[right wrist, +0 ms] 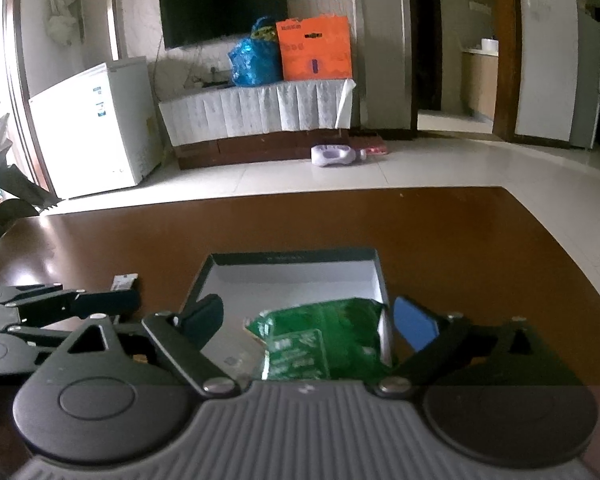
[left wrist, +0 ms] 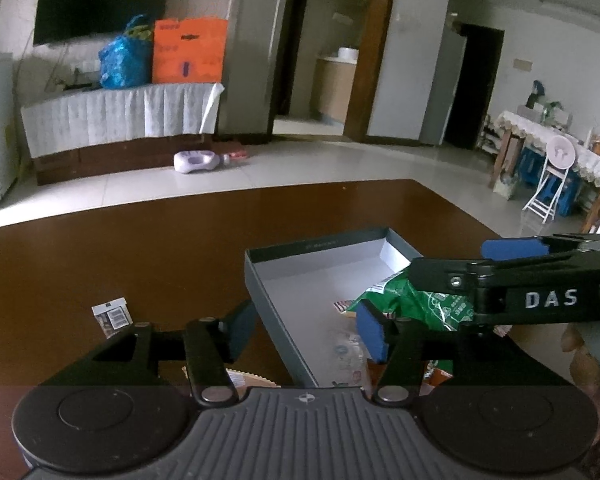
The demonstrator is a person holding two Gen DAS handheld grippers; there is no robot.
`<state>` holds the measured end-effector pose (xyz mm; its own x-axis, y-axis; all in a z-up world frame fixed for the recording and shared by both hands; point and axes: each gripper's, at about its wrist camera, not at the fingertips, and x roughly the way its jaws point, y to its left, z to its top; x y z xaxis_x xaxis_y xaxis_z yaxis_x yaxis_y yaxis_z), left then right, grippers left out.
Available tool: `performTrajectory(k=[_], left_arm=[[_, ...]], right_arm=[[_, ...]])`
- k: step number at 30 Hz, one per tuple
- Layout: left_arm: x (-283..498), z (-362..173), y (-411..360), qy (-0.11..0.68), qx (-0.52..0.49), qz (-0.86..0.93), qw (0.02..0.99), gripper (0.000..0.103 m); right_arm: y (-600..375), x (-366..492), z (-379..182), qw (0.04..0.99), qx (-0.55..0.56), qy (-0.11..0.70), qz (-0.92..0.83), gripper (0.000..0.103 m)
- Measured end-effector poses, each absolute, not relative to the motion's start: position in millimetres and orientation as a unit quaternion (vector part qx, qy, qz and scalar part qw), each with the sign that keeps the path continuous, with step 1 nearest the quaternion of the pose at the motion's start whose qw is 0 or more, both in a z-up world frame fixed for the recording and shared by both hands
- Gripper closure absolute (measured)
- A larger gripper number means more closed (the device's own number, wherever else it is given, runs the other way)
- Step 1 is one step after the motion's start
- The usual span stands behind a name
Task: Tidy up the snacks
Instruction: 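Open right tool over box and move both tools back toward remaining snacks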
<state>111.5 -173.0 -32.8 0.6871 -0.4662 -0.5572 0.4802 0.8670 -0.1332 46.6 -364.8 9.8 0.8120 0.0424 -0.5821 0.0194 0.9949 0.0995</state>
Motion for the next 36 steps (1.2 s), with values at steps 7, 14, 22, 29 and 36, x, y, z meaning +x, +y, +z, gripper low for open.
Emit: performTrajectory(k=[7,14,22,29,36], left_arm=[[106,-26,-163,0.292,0.004,-0.271,0.917,0.044],[100,-21,-155,0.285,0.0,-0.273,0.919,0.038],[97,-19,-141,0.288,0.007,-0.258,0.922,0.033],[95,-17,-125,0.289,0.014,-0.24,0.927,0.031],[93,-16,-108,0.29,0.02,-0.229,0.929,0.028]], right_arm=[[-352,46,14,0.952,0.049,0.302,0.014,0.008],[-348,45,20,0.955,0.057,0.29,0.015,0.008],[-342,45,22,0.955,0.056,0.291,0.023,0.008],[-331,47,24,0.954,0.051,0.292,0.037,0.008],[-312,51,25,0.953,0.042,0.294,0.051,0.008]])
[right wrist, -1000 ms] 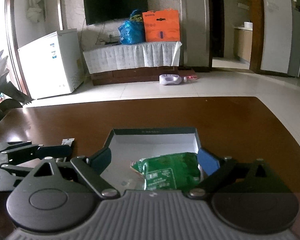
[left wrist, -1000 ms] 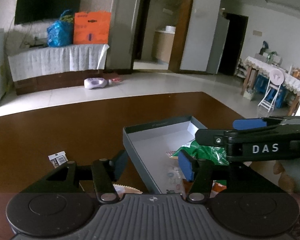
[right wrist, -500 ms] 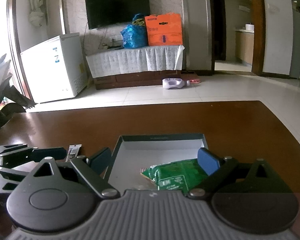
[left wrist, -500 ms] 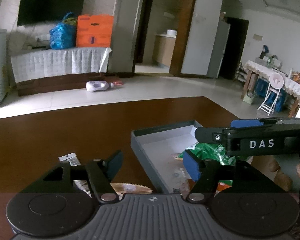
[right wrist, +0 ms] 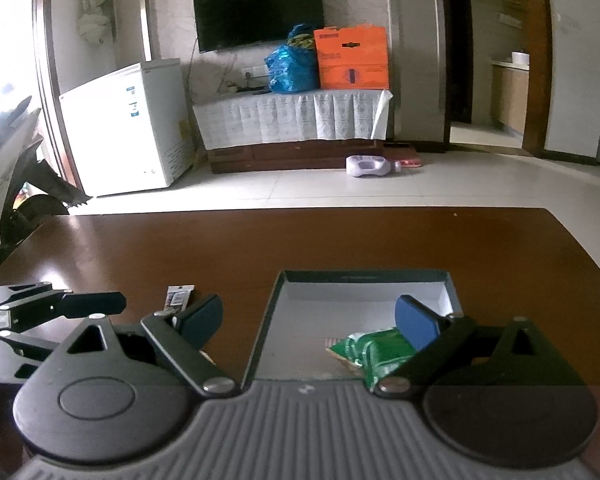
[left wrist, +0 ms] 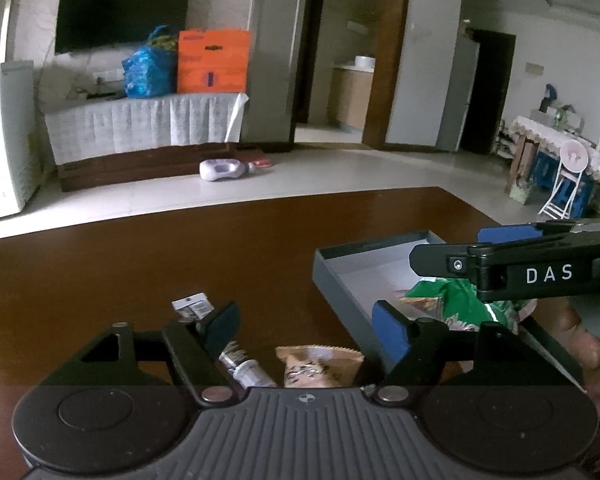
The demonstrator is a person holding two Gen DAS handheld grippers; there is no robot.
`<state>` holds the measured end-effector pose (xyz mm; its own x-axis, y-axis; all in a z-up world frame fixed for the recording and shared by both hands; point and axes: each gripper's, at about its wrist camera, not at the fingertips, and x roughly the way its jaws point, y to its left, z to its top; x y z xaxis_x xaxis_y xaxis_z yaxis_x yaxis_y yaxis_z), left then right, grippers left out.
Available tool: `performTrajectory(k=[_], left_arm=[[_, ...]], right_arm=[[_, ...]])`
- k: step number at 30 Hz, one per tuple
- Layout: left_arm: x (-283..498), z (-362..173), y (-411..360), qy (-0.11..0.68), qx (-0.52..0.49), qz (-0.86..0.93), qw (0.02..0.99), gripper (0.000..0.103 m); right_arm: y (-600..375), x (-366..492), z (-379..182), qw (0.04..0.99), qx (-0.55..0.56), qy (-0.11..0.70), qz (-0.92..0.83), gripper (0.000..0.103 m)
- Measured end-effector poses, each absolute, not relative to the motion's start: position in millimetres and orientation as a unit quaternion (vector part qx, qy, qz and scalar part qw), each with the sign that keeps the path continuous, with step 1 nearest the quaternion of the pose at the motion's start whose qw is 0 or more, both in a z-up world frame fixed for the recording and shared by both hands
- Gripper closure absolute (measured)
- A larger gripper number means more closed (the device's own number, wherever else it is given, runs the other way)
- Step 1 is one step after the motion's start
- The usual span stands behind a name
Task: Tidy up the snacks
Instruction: 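Open right tool over box and move both tools back toward remaining snacks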
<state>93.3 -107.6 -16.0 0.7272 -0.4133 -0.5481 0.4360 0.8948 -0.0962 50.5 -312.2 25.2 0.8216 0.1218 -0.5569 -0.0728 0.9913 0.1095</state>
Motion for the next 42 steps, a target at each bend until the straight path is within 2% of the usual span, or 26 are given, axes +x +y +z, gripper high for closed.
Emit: performTrajectory(k=[26,42], left_arm=[[97,-18,-50,0.306,0.034,-0.16,0.938,0.025],[97,-20,-36,0.315,0.053,-0.133,0.938,0.017]], right_arm=[[-260,64,19,0.941,0.011,0.313,0.127,0.008],[-229,63,-4,0.915,-0.001,0.354,0.192,0.008]])
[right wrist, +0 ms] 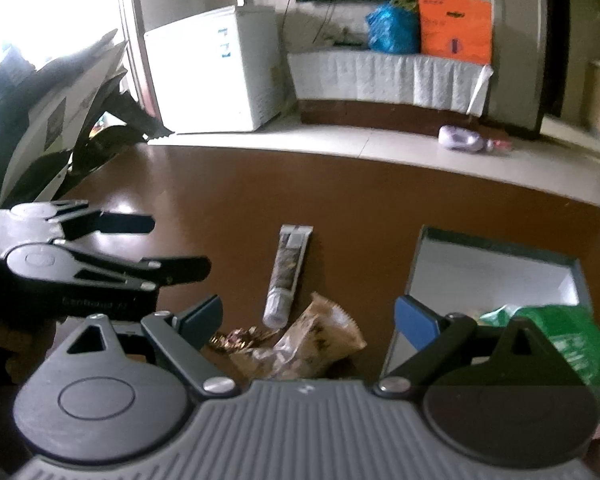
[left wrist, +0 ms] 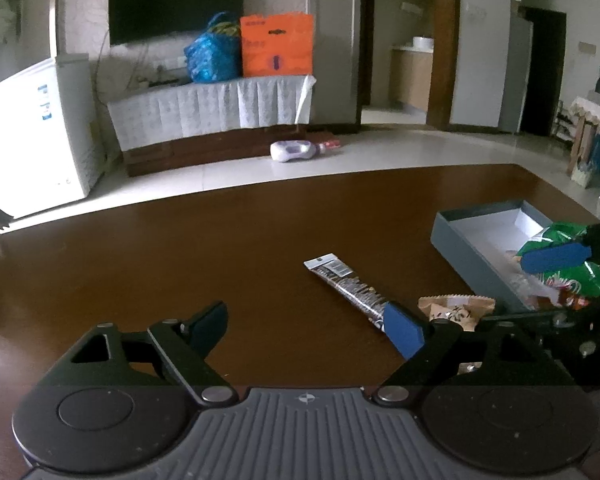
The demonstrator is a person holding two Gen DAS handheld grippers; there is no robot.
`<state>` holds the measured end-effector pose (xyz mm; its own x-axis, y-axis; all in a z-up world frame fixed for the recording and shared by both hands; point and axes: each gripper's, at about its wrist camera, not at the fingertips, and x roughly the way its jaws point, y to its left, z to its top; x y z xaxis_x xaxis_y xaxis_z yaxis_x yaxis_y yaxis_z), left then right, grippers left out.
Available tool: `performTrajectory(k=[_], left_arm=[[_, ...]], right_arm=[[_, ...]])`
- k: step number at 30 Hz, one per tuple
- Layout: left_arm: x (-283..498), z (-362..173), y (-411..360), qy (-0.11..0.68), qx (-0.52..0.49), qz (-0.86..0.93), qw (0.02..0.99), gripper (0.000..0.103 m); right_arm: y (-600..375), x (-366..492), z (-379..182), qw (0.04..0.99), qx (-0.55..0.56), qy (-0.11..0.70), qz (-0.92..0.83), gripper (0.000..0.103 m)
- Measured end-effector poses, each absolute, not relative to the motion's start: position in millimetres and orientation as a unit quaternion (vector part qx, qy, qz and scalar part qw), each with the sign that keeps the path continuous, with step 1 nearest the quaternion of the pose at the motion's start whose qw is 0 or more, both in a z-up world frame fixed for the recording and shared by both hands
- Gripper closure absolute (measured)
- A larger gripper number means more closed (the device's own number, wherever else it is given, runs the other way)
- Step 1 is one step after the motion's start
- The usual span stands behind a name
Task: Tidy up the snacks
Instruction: 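Close right tool on kraft peanut packet while left tool grasps wrapped candy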
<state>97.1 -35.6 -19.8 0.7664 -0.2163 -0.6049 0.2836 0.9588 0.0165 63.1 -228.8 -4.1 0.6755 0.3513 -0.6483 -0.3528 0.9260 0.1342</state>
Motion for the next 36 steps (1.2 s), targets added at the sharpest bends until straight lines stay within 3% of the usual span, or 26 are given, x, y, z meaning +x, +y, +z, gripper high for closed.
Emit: performTrajectory(k=[15,30,32,36], left_arm=[[98,-20,-29,0.315,0.052,-0.122,0.94,0.015],[102,-19,-23,0.322,0.052,-0.115,0.938,0.015],[101,-19,-22,0.322,0.051,-0.113,0.939,0.015],[101,-19,-24,0.321,0.049,-0.113,0.939,0.015]], right_arm=[[-212,76,-36,0.892,-0.009,0.404,0.202,0.008],[-195,88,-55,0.896,-0.036,0.4,0.189,0.009],[-194,90,-55,0.897,-0.034,0.399,0.186,0.02],[-199,94,-56,0.897,-0.024,0.404,0.178,0.03]])
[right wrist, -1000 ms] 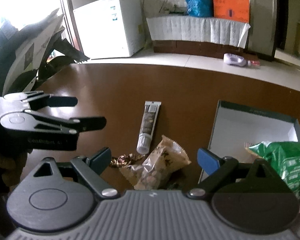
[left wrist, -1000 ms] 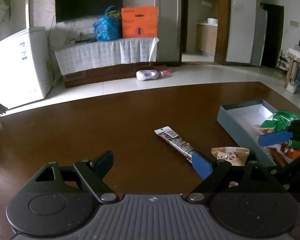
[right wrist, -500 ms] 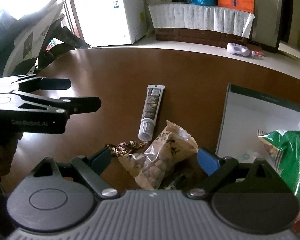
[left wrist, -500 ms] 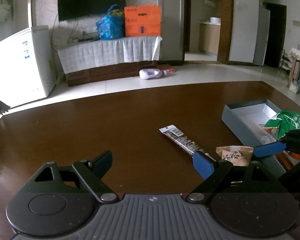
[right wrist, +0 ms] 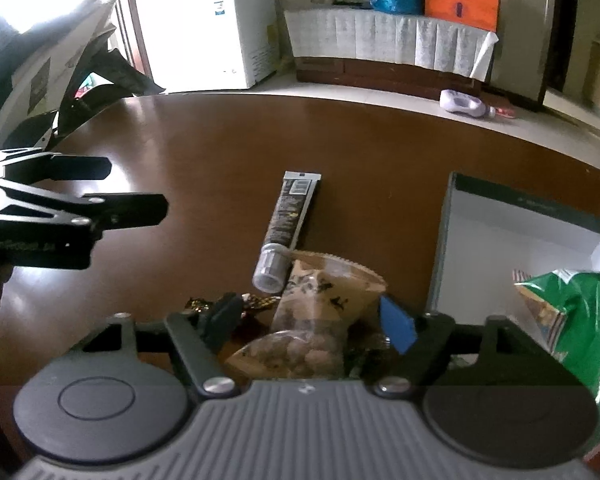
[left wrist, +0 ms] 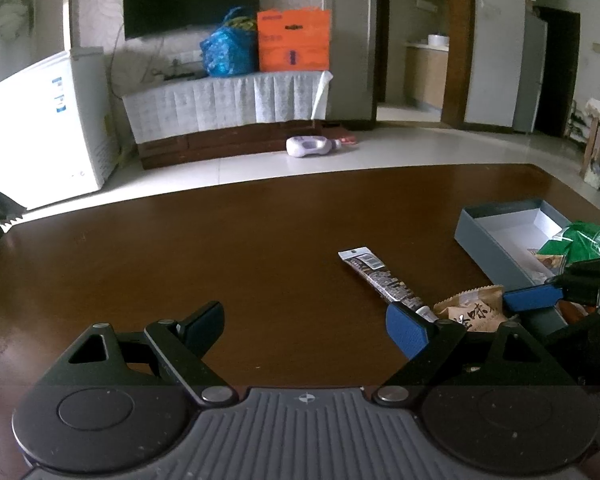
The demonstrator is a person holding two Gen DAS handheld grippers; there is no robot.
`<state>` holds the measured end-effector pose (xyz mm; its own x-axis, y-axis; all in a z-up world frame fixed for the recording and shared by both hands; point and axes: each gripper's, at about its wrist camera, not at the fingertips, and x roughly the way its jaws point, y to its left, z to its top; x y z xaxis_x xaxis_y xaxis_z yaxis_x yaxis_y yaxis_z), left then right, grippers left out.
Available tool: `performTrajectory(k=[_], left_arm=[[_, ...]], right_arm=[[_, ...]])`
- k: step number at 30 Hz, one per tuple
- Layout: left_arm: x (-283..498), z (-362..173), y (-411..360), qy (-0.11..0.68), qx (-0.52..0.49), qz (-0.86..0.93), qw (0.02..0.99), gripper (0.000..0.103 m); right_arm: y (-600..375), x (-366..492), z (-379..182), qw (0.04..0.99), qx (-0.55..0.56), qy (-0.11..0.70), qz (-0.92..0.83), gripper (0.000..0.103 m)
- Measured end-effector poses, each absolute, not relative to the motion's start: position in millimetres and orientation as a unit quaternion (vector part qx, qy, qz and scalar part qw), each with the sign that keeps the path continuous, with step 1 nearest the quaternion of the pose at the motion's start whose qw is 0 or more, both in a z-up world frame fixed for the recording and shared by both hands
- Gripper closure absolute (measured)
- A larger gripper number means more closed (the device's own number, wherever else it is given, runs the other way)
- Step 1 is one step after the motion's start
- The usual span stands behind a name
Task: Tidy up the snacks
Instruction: 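Close right tool on kraft peanut packet while left tool grasps wrapped candy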
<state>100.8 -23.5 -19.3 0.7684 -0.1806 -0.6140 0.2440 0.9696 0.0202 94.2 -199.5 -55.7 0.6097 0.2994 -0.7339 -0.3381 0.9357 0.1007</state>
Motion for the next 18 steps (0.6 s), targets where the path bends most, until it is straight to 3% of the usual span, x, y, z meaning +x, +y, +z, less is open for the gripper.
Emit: performTrajectory(k=[9,18], left_arm=[[100.2,-21.5,-22.6,0.323,0.048,-0.118,0.938,0.015],[92.8,-25.8,-31.4,0.322,0.077,-0.164,0.929,0.015]], right_arm=[[-192.9,92.5,-51.8,0.896,-0.045,0.407,0.174,0.047],[-195.0,96.9,-55.1,0.895,-0.035,0.414,0.162,0.054]])
